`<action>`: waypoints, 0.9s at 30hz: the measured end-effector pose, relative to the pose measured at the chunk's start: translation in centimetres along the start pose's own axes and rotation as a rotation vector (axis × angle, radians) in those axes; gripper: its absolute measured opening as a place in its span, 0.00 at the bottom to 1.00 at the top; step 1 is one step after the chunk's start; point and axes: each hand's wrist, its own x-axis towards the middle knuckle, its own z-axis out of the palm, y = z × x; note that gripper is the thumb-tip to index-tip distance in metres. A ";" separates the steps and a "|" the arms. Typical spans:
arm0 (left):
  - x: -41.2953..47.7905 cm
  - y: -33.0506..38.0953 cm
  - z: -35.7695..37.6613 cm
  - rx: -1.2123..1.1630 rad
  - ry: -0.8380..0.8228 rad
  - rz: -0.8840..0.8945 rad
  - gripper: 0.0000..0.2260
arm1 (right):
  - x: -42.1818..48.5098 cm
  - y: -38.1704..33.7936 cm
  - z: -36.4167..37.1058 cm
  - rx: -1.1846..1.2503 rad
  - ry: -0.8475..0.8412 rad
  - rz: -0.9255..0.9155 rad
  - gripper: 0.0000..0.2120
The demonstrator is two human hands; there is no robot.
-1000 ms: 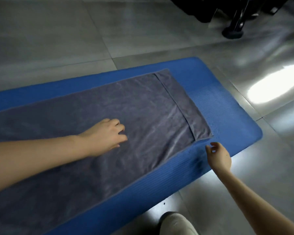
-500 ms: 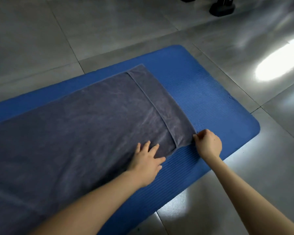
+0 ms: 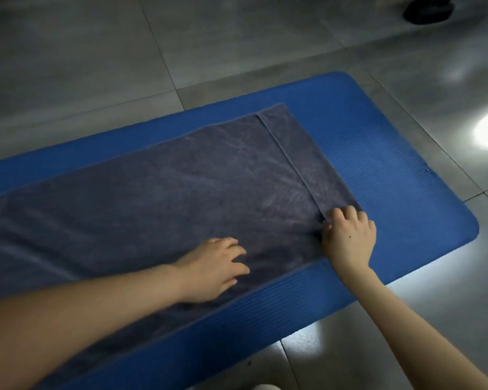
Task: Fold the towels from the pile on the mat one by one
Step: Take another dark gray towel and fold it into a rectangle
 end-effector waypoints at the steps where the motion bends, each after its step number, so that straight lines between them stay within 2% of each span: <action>1: -1.8 -1.4 -0.4 0.024 0.039 0.033 0.15 | 0.0 -1.9 -0.2 0.025 -0.005 -0.057 0.02; 5: -10.2 -6.5 -0.6 0.054 0.077 -0.115 0.14 | 0.0 -10.7 -1.2 0.170 -0.082 -0.242 0.04; 8: -16.7 -8.7 -0.1 -0.003 0.158 -0.342 0.05 | 0.0 -17.8 -2.2 0.294 -0.163 -0.424 0.07; 10: -21.0 -9.5 1.0 -0.028 0.216 -0.511 0.03 | -0.4 -22.4 -2.8 0.341 -0.235 -0.519 0.09; 13: -28.2 -10.8 3.3 -0.121 0.147 -0.783 0.08 | -0.9 -29.2 -4.1 0.393 -0.352 -0.625 0.05; 15: -32.9 -11.4 5.1 -0.203 0.097 -0.955 0.10 | -0.9 -33.3 -5.0 0.381 -0.439 -0.705 0.10; 17: -37.0 -11.7 7.0 -0.274 0.207 -1.145 0.09 | -0.8 -37.3 -5.9 0.415 -0.517 -0.776 0.12; 22: -42.9 -13.4 11.7 -0.525 0.647 -1.678 0.08 | -0.5 -48.0 -7.0 0.448 -0.598 -0.952 0.13; 25: -43.8 -14.1 14.6 -0.728 0.796 -1.836 0.08 | -1.0 -54.5 -6.7 0.449 -0.620 -1.015 0.14; 27: -43.9 -14.4 15.9 -0.835 0.833 -1.887 0.11 | -1.8 -58.9 -6.2 0.452 -0.630 -1.011 0.16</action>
